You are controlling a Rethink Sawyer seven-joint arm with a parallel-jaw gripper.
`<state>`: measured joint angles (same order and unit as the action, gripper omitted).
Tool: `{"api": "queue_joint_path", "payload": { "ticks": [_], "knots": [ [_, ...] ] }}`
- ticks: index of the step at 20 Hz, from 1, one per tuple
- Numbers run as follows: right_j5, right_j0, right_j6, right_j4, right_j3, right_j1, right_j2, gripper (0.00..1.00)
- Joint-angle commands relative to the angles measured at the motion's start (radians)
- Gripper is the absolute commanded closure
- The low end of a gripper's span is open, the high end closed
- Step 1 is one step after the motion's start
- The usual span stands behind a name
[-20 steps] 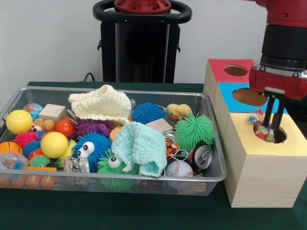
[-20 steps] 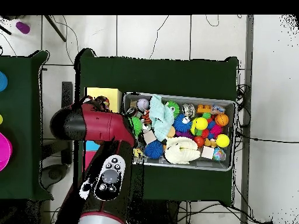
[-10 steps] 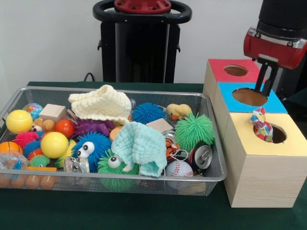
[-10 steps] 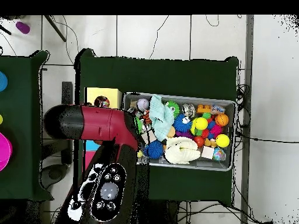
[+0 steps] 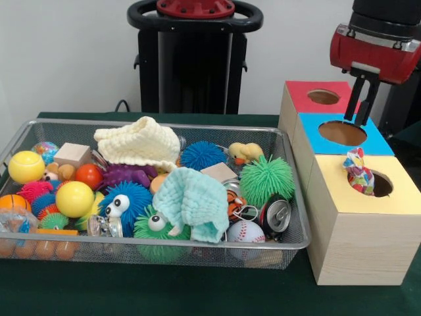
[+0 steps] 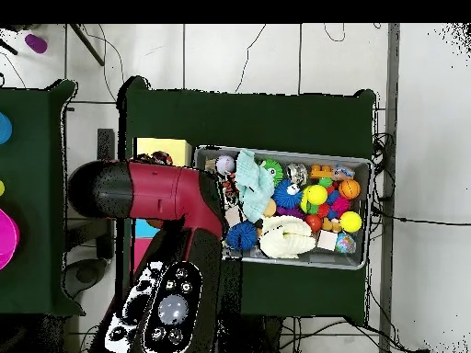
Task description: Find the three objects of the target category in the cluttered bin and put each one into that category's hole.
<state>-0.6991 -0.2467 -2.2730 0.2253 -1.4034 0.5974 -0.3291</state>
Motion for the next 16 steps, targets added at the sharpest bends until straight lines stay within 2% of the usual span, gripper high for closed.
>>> {"api": "queue_joint_path", "payload": {
  "ticks": [1,8,16],
  "knots": [
    [0.126,0.054,-0.089,-0.015,-0.075,-0.065,0.101,1.0],
    [0.194,0.06,-0.106,-0.004,-0.104,-0.094,0.123,1.0],
    [0.227,0.061,-0.112,0.002,-0.114,-0.111,0.132,1.0]
  ]
}}
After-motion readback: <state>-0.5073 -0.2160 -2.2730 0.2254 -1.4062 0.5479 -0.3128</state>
